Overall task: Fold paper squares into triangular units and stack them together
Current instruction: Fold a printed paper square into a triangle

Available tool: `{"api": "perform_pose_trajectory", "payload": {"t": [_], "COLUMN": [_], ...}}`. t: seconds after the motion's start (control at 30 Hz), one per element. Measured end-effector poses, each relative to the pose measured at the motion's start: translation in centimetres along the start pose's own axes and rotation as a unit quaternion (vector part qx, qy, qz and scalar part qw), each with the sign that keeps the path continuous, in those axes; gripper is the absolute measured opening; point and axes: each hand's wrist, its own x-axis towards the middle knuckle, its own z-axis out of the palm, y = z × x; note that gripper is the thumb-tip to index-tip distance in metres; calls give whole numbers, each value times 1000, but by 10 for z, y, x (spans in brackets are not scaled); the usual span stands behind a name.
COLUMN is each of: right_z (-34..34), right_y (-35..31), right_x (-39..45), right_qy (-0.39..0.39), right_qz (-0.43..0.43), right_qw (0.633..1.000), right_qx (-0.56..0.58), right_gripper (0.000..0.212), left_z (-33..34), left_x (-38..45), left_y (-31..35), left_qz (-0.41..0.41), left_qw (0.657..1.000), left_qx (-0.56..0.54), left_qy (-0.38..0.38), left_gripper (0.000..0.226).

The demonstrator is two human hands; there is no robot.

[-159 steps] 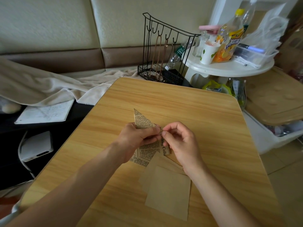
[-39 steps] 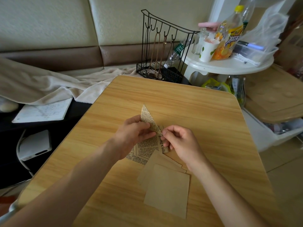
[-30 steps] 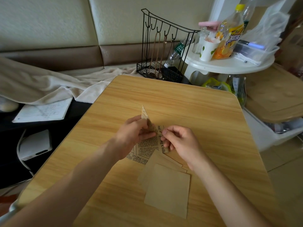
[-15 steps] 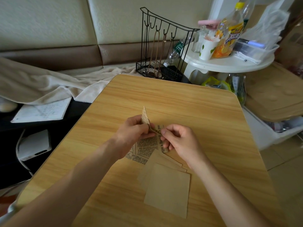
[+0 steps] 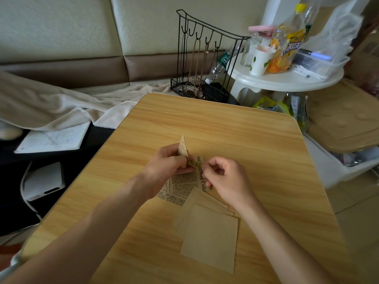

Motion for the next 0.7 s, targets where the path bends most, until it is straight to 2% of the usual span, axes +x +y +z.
{"api": "perform_pose_trajectory", "payload": {"t": [0.23, 0.37, 0.7], "right_z": [2, 3, 2], "right_y": [-2, -3, -2], "right_x": [-3, -3, -3], "right_qy": [12, 24, 28], "right_qz": [-19, -23, -36], "right_qw": [1000, 999, 999], "right_qx": [-21, -24, -30], "right_gripper": [16, 19, 16], "left_z": [0, -1, -5], "left_x": [2, 5, 8], "left_y": [-4, -6, -9], "left_qz": [2, -3, -18], "left_qw": [1000, 999, 999], "left_qx": [-26, -36, -37], "left_qy": [3, -6, 35], "left_gripper": [16, 15, 15]}}
